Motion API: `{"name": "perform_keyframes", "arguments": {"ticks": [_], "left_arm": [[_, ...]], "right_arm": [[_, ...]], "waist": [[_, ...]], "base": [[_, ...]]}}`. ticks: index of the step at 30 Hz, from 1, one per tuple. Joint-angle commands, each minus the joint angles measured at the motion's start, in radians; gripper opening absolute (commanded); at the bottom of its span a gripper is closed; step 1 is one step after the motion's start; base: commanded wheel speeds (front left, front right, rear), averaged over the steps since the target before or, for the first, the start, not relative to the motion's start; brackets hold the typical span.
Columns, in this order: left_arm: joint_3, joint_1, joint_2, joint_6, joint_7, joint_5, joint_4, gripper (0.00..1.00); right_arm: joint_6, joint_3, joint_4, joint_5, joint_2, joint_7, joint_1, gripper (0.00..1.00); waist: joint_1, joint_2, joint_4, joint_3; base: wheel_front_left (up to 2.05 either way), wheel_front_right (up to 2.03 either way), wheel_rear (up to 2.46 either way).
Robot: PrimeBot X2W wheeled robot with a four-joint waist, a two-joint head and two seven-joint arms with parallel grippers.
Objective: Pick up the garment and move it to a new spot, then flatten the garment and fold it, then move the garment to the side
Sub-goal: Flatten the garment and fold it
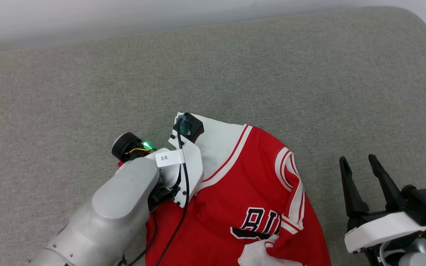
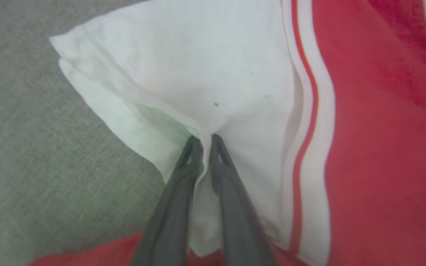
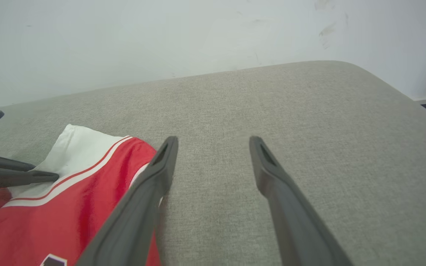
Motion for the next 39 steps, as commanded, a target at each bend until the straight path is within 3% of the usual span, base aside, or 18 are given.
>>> {"name": "perform_keyframes", "arguments": {"ticks": [1, 3, 9, 16, 24, 30, 36, 37, 38, 39], "left_arm": [[-0.018, 0.027, 0.007, -0.002, 0.0, 0.01, 0.031, 0.0], [-0.015, -0.01, 0.018, 0.003, -0.046, 0.033, 0.035, 0.0], [0.058, -0.072, 0.042, 0.082, -0.245, 0.06, 0.061, 0.0], [0.171, -0.055, 0.115, 0.168, -0.381, 0.014, 0.1, 0.0], [0.306, 0.132, 0.178, 0.25, -0.467, -0.114, 0.077, 0.0], [0.365, 0.364, 0.164, 0.309, -0.524, -0.203, -0.015, 0.0], [0.362, 0.499, 0.131, 0.318, -0.573, -0.232, -0.12, 0.0], [0.358, 0.507, 0.13, 0.312, -0.581, -0.229, -0.134, 0.11], [0.354, 0.512, 0.128, 0.308, -0.588, -0.227, -0.149, 0.37], [0.353, 0.516, 0.126, 0.302, -0.598, -0.225, -0.161, 1.0]], "right_arm": [[-0.001, 0.001, 0.005, 0.003, 0.001, -0.008, -0.015, 1.0], [-0.001, -0.002, 0.01, 0.004, 0.002, -0.013, -0.022, 1.0], [-0.001, -0.017, 0.027, -0.007, 0.002, -0.013, -0.019, 1.0], [-0.001, -0.034, 0.021, -0.02, 0.002, -0.003, -0.014, 1.0], [-0.001, -0.063, 0.006, -0.026, 0.001, 0.006, 0.006, 1.0], [-0.001, -0.075, -0.005, -0.033, 0.002, 0.022, 0.002, 1.0], [-0.001, -0.084, -0.017, -0.04, 0.001, 0.037, 0.017, 1.0], [-0.001, -0.084, -0.019, -0.043, 0.001, 0.042, 0.022, 1.0], [-0.001, -0.086, -0.022, -0.045, 0.002, 0.044, 0.025, 1.0], [-0.001, -0.084, -0.026, -0.045, 0.002, 0.049, 0.029, 1.0]], "waist": [[-0.0001, 0.0, -0.001, 0.0], [-0.0001, 0.0, 0.0, 0.002], [-0.0001, 0.0, 0.015, -0.017], [-0.0001, 0.0, 0.041, -0.036], [-0.0001, 0.0, 0.089, -0.047], [-0.0001, 0.0, 0.116, -0.064], [-0.0001, 0.0, 0.142, -0.087], [-0.0001, 0.0, 0.146, -0.093], [-0.0001, 0.0, 0.15, -0.1], [-0.0001, 0.0, 0.153, -0.107]], "base": [[0.0, 0.0, 0.0], [0.0, 0.0, 0.0], [0.0, 0.0, 0.0], [0.0, 0.0, 0.0], [0.0, 0.0, 0.0], [0.0, 0.0, 0.0], [0.0, 0.0, 0.0], [0.0, 0.0, 0.0], [0.0, 0.0, 0.0], [0.0, 0.0, 0.0]]}}
